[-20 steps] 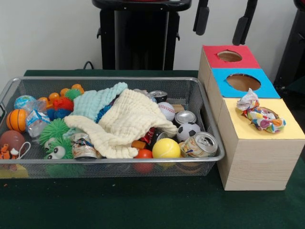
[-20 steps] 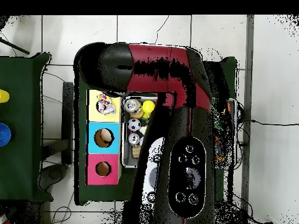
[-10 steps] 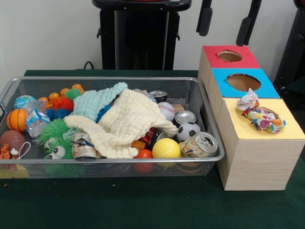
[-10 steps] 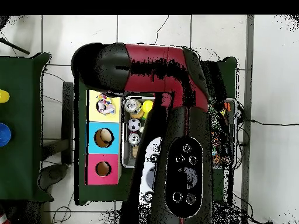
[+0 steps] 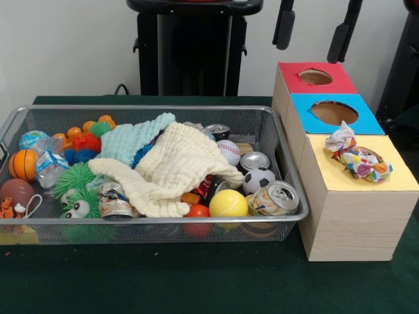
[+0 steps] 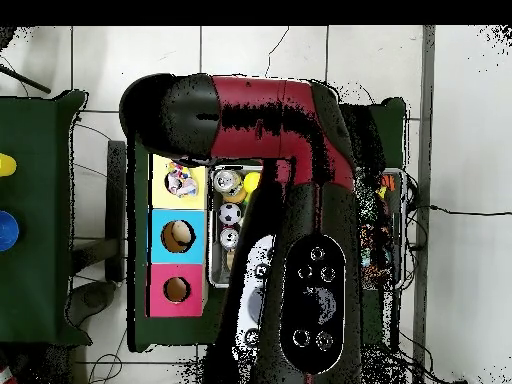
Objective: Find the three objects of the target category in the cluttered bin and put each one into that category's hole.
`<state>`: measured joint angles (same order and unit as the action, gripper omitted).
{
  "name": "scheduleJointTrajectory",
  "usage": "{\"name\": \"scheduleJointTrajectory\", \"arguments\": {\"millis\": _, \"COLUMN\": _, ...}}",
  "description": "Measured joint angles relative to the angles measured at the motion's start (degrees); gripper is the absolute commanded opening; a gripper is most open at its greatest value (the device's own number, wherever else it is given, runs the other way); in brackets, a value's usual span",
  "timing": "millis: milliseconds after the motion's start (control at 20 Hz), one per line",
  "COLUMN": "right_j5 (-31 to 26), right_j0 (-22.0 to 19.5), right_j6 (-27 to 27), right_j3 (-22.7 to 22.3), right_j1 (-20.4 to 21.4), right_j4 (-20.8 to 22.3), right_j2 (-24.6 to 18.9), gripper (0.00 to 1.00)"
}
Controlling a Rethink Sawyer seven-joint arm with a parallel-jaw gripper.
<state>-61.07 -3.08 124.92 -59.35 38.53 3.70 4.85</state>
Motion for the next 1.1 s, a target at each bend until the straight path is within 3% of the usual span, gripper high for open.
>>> {"name": "scheduleJointTrajectory", "arguments": {"millis": 300, "right_j5": 0.0, "right_j0": 0.0, "right_j6": 0.0, "right_j3": 0.0, "right_j1": -0.01, "right_j4": 0.06, "right_j2": 0.0, "gripper": 1.0}}
{"name": "scheduleJointTrajectory", "arguments": {"millis": 350, "right_j5": 0.01, "right_j0": 0.0, "right_j6": 0.0, "right_j3": 0.0, "right_j1": -0.02, "right_j4": 0.06, "right_j2": 0.0, "gripper": 0.0}}
{"name": "scheduleJointTrajectory", "arguments": {"millis": 1100, "right_j5": 1.84, "right_j0": 0.32, "right_j6": 0.0, "right_j3": 0.0, "right_j1": -0.03, "right_j4": 0.35, "right_j2": 0.01, "gripper": 0.0}}
